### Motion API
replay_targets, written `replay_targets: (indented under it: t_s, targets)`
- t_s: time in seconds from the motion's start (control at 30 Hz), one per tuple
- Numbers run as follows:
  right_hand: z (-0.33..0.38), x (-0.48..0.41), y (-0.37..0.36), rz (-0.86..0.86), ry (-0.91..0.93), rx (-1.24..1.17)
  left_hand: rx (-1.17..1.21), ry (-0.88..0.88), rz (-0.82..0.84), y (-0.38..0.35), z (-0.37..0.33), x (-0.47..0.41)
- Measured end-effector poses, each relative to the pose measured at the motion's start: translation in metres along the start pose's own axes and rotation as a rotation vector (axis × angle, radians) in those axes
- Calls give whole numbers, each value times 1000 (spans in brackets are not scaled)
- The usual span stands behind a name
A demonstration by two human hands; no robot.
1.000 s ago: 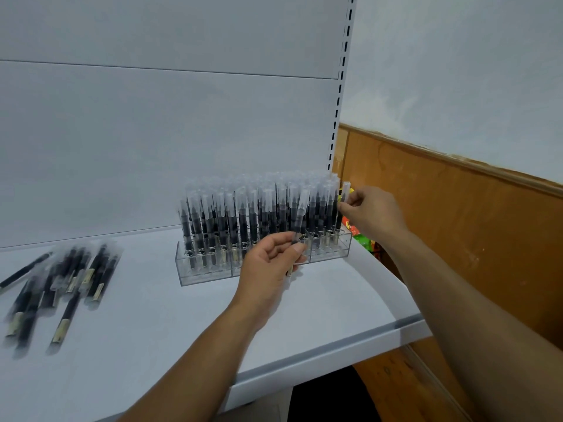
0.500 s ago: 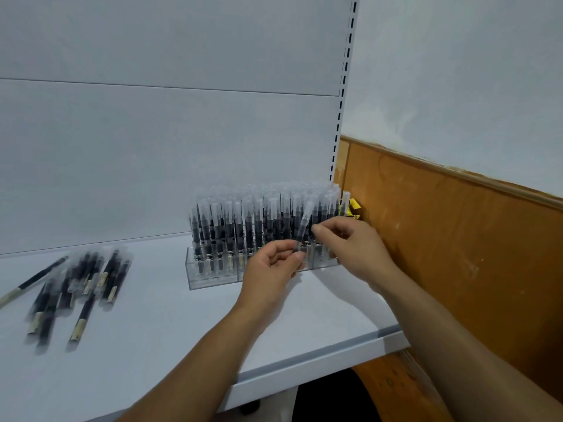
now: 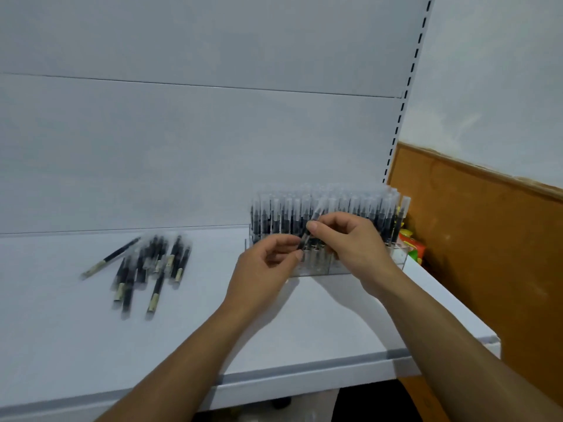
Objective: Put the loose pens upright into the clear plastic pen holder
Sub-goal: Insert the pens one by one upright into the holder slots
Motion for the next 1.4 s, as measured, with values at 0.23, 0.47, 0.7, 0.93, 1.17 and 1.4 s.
replay_targets:
  t_s: [0.23, 0.47, 0.7, 0.93, 1.17, 1.4]
  targets:
    - [10, -15, -30, -26, 70, 30, -332, 29, -188, 73, 34, -14]
    - [17, -23, -61, -4, 168, 232, -355, 131, 99, 47, 62, -20]
    - [11, -27, -74, 65, 160, 466, -315, 171, 51, 47, 69, -20]
    - [-10, -23, -88, 76, 101, 612, -282, 174, 48, 48, 72, -18]
    - [-8, -21, -87, 65, 87, 642, -282, 174, 58, 47, 70, -18]
    - [-5, -6, -86, 107, 32, 732, -356, 169, 132, 62, 62, -8]
Point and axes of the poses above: each hand's wrist, its own x-axis away from the middle knuckle, its own y-axis out of the back of the hand, z = x × y, the point moved 6 cm from there along -x, towards the middle knuckle, and after that the axes turned 14 degrees about -x, right-handed, at the moved point
